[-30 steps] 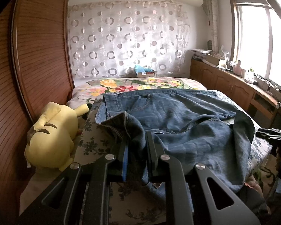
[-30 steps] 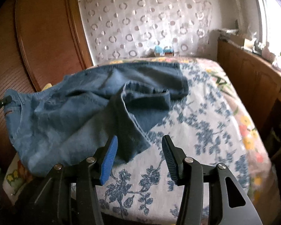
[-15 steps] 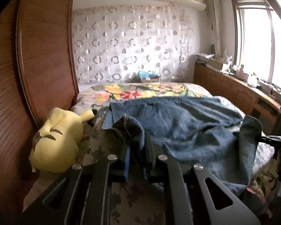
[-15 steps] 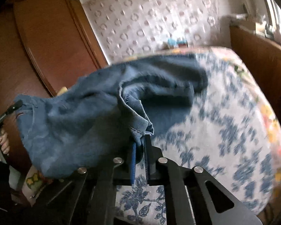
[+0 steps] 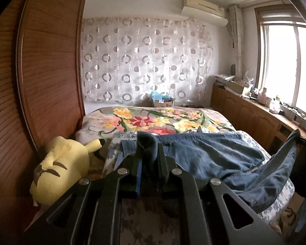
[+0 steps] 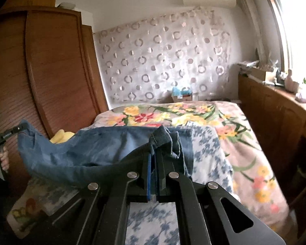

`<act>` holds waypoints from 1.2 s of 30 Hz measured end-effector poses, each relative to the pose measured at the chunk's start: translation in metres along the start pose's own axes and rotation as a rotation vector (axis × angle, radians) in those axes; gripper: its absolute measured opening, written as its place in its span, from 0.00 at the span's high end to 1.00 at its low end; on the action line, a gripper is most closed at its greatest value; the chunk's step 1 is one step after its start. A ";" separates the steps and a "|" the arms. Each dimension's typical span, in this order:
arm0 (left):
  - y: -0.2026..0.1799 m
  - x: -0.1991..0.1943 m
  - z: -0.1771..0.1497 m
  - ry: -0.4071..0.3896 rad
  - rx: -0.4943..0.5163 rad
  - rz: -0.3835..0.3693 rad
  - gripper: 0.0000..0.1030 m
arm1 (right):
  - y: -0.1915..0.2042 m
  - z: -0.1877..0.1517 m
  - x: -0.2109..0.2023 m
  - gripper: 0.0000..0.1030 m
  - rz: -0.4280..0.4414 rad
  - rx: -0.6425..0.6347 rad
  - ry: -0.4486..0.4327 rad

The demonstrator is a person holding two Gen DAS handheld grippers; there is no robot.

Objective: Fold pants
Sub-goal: 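Lay the legs over the waistband and open both grippers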

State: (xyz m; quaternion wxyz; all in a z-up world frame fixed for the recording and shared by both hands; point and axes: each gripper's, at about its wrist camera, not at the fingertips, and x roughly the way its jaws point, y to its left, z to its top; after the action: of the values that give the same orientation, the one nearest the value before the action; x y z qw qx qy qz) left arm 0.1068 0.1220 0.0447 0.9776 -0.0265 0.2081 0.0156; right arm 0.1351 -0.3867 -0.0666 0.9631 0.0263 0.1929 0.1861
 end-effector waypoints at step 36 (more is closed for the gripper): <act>0.014 0.212 0.050 0.123 0.004 0.016 0.89 | 0.002 0.099 0.163 0.98 -0.087 -0.095 0.114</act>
State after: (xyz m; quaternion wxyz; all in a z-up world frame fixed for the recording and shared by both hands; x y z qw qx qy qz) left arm 0.3200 0.1428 0.0034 0.9629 -0.0239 0.2678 0.0213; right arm 0.3121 -0.3229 -0.0337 0.9579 -0.0384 0.2394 0.1540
